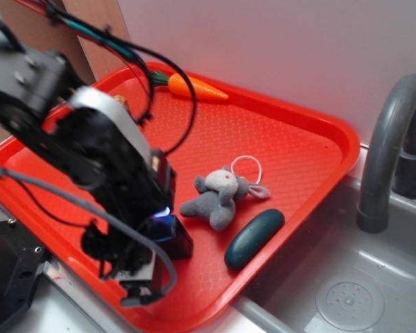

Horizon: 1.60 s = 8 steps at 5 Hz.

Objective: Grab the black box.

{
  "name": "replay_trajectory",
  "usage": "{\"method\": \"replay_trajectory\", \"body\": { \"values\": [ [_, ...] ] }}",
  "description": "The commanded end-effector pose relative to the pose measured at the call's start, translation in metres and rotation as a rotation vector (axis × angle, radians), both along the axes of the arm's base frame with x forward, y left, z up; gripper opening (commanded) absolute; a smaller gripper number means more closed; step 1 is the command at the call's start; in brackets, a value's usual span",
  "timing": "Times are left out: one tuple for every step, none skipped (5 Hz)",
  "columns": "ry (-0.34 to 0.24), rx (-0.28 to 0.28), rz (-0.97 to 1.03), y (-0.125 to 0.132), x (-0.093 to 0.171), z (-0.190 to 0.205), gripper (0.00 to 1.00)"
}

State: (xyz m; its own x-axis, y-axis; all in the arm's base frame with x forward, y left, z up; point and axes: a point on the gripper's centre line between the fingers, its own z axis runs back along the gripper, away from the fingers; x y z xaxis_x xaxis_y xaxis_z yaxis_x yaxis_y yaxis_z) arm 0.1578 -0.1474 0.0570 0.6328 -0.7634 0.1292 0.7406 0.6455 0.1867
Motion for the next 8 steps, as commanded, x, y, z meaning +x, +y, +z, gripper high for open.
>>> {"method": "replay_trajectory", "body": {
  "values": [
    [0.021, -0.011, 0.09, 0.024, 0.016, -0.011, 1.0],
    [0.034, 0.038, 0.108, 0.023, 0.015, -0.01, 0.0],
    [0.038, 0.042, 0.129, 0.026, 0.015, -0.009, 0.0],
    [-0.021, -0.005, 0.227, 0.039, 0.009, 0.034, 0.0],
    [-0.023, -0.095, 0.31, 0.061, -0.002, 0.083, 0.0],
    [0.05, -0.241, 0.48, 0.09, -0.016, 0.13, 0.0],
    [0.036, -0.153, 0.732, 0.101, -0.016, 0.183, 0.0],
    [0.002, -0.035, 0.973, 0.099, -0.001, 0.187, 0.0]
  ]
}}
